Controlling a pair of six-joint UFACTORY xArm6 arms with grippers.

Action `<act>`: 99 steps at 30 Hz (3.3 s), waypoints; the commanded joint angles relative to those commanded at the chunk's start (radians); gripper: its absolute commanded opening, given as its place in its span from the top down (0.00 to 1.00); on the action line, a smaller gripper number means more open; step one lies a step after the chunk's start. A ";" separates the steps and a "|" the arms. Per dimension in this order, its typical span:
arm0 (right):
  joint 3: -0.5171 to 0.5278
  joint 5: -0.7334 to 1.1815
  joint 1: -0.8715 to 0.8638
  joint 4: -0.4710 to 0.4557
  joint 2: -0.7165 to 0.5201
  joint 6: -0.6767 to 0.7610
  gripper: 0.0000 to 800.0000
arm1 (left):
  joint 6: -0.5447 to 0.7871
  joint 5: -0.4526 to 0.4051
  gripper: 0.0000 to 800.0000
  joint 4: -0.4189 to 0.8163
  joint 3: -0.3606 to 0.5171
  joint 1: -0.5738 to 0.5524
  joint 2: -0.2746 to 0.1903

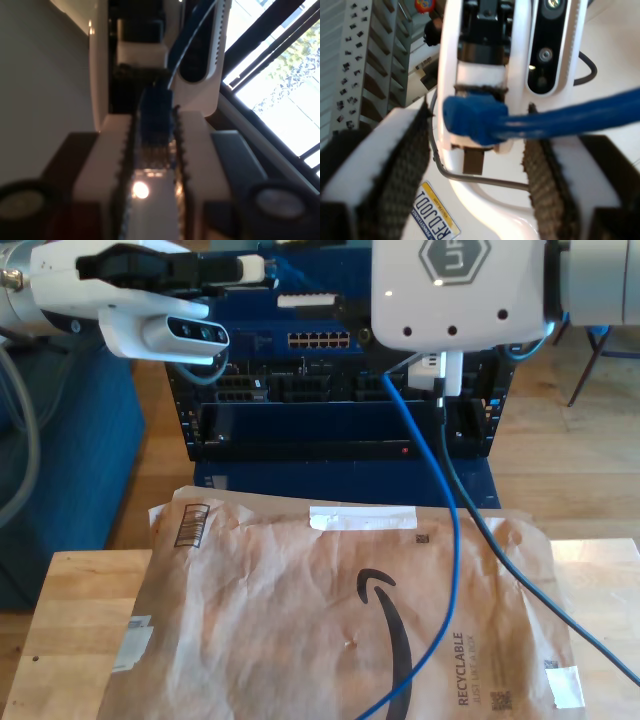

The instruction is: Grab the cable and plug it in

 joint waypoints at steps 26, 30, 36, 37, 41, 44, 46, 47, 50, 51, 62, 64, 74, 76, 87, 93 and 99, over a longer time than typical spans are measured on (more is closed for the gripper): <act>0.003 -0.002 0.002 0.012 0.005 0.020 1.00 | 0.000 0.041 0.53 -0.057 0.002 0.000 0.003; 0.003 -0.002 0.000 0.015 0.009 0.021 1.00 | 0.002 0.031 0.26 -0.055 -0.008 0.000 0.000; 0.012 -0.028 -0.011 0.005 0.009 0.074 1.00 | 0.006 0.012 0.01 -0.003 -0.008 0.025 -0.005; 0.026 -0.029 -0.014 0.006 0.009 0.075 1.00 | 0.008 0.000 0.01 0.057 -0.008 0.051 -0.005; 0.078 -0.064 -0.072 0.002 0.000 0.092 1.00 | 0.028 -0.126 0.01 0.334 -0.005 0.097 -0.006; 0.123 -0.074 -0.127 -0.003 -0.038 0.115 1.00 | 0.129 -0.160 0.01 0.500 0.002 0.120 -0.006; 0.149 -0.074 -0.192 -0.015 -0.055 0.117 1.00 | 0.212 -0.201 0.01 0.583 0.014 0.150 -0.006; 0.158 -0.074 -0.215 -0.018 -0.058 0.118 1.00 | 0.262 -0.229 0.01 0.623 0.023 0.180 -0.006; 0.195 -0.074 -0.275 -0.029 -0.058 0.118 1.00 | 0.454 -0.282 0.01 0.686 0.046 0.253 -0.006; 0.207 -0.074 -0.296 -0.032 -0.058 0.121 1.00 | 0.523 -0.282 0.01 0.700 0.046 0.279 -0.006; 0.313 -0.127 -0.356 -0.166 -0.060 0.175 1.00 | 0.947 -0.275 0.00 1.089 0.124 0.635 -0.060; 0.330 -0.133 -0.356 -0.207 -0.058 0.196 1.00 | 0.999 -0.269 0.00 1.160 0.126 0.695 -0.061; 0.381 -0.153 -0.381 -0.255 -0.052 0.204 1.00 | 1.312 -0.250 0.00 1.450 0.276 0.896 -0.184; 0.385 -0.153 -0.382 -0.255 -0.055 0.206 1.00 | 1.346 -0.250 0.00 1.498 0.331 0.934 -0.213; 0.436 -0.153 -0.385 -0.255 -0.084 0.206 1.00 | 1.513 -0.324 0.00 1.679 0.628 1.088 -0.344; 0.446 -0.153 -0.385 -0.256 -0.089 0.206 1.00 | 1.591 -0.466 0.00 1.706 0.744 1.148 -0.344; 0.465 -0.153 -0.384 -0.255 -0.095 0.206 1.00 | 1.669 -0.557 0.00 1.708 0.806 1.214 -0.387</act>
